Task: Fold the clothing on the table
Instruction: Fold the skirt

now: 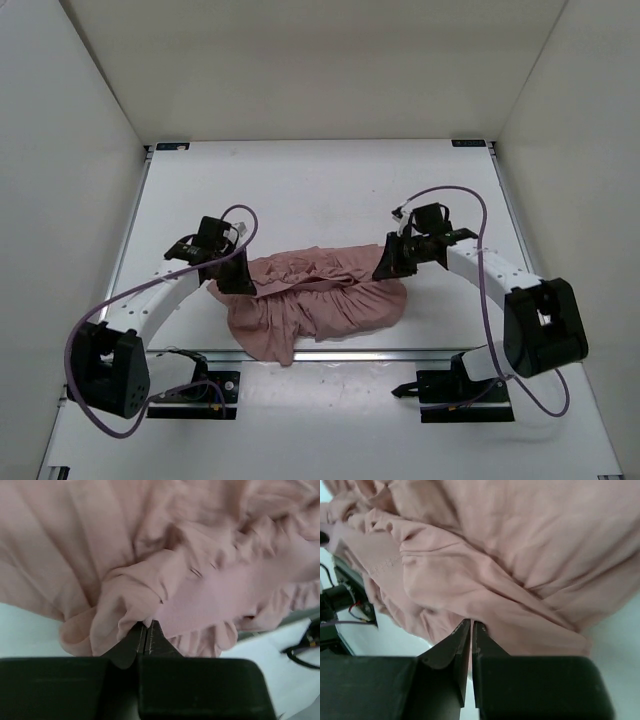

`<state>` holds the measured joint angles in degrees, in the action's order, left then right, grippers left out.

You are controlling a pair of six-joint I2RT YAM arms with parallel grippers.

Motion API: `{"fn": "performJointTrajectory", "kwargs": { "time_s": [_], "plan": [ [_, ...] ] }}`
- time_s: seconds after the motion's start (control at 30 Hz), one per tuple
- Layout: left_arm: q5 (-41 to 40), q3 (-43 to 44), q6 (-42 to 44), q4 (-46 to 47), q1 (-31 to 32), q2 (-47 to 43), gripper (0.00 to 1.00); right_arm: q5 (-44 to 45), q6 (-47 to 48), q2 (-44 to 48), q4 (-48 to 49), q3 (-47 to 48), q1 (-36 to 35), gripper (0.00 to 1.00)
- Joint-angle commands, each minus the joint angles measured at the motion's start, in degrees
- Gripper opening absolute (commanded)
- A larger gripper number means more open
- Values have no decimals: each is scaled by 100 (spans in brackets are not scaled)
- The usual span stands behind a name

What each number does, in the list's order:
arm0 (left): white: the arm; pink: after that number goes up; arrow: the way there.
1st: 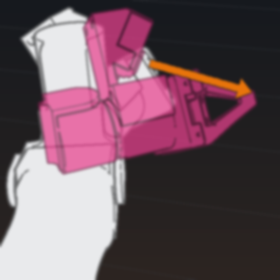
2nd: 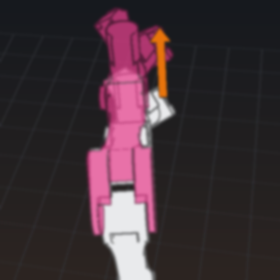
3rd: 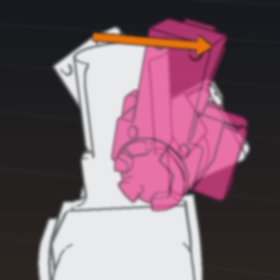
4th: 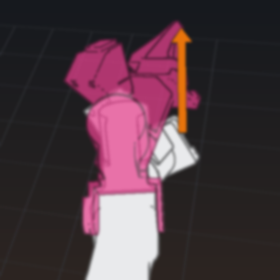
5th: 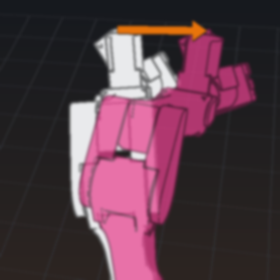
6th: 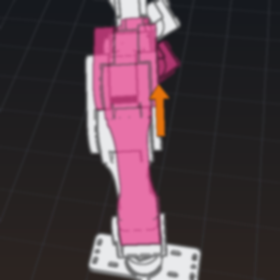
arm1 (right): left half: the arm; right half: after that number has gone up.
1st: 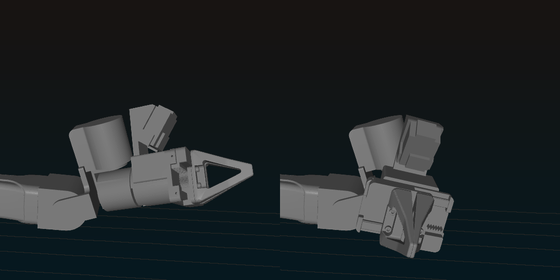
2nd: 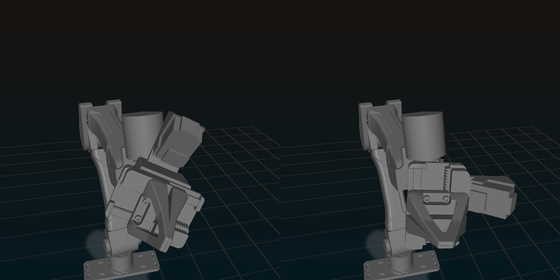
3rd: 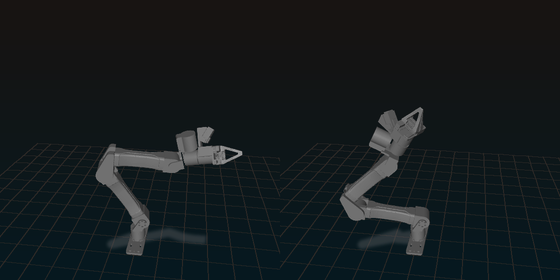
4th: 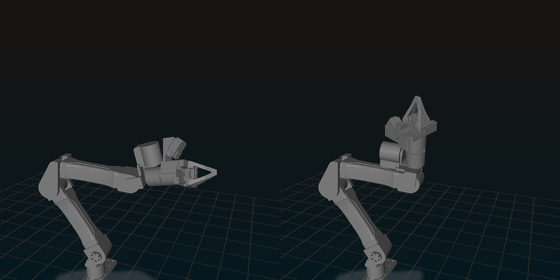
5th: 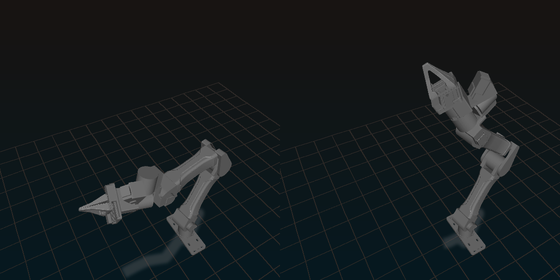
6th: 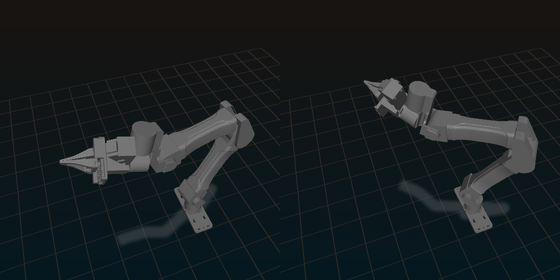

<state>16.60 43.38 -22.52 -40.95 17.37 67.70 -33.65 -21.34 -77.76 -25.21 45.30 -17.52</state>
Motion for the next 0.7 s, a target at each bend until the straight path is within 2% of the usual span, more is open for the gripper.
{"fn": "performJointTrajectory", "kwargs": {
  "time_s": [0.0,0.03,0.1,0.13,0.17,0.2,0.27,0.47,0.53,0.57,0.6,0.63,0.67],
  "plan": [
    [-377,171,29,-107,-286,120,0,131,332,-440,244,654,161,3],
    [-368,206,20,-37,-312,155,0,96,367,-573,288,717,187,4],
    [-394,355,-15,26,-347,269,12,-18,385,-688,411,901,257,13],
    [-316,373,-33,130,-339,331,32,-45,377,-784,473,919,292,18],
    [-289,434,-7,218,-348,436,42,-28,385,-889,508,1015,284,22],
    [-202,505,-33,262,-357,489,48,-28,403,-882,517,1033,284,23],
    [-34,584,11,490,-374,656,98,-89,420,-960,570,1112,311,26],
    [37,1216,178,668,-497,850,99,-116,429,-646,710,1166,328,32],
    [106,1323,257,623,-541,754,98,-168,438,-355,895,947,337,30],
    [150,1323,275,597,-567,640,97,-221,412,-172,1000,859,372,25],
    [177,1253,284,527,-524,465,86,-386,368,-109,1088,762,372,10],
    [238,1235,266,535,-471,411,76,-484,342,57,1115,665,389,0],
    [273,1191,214,492,-375,228,53,-459,324,189,1158,621,303,0]
  ]
}}
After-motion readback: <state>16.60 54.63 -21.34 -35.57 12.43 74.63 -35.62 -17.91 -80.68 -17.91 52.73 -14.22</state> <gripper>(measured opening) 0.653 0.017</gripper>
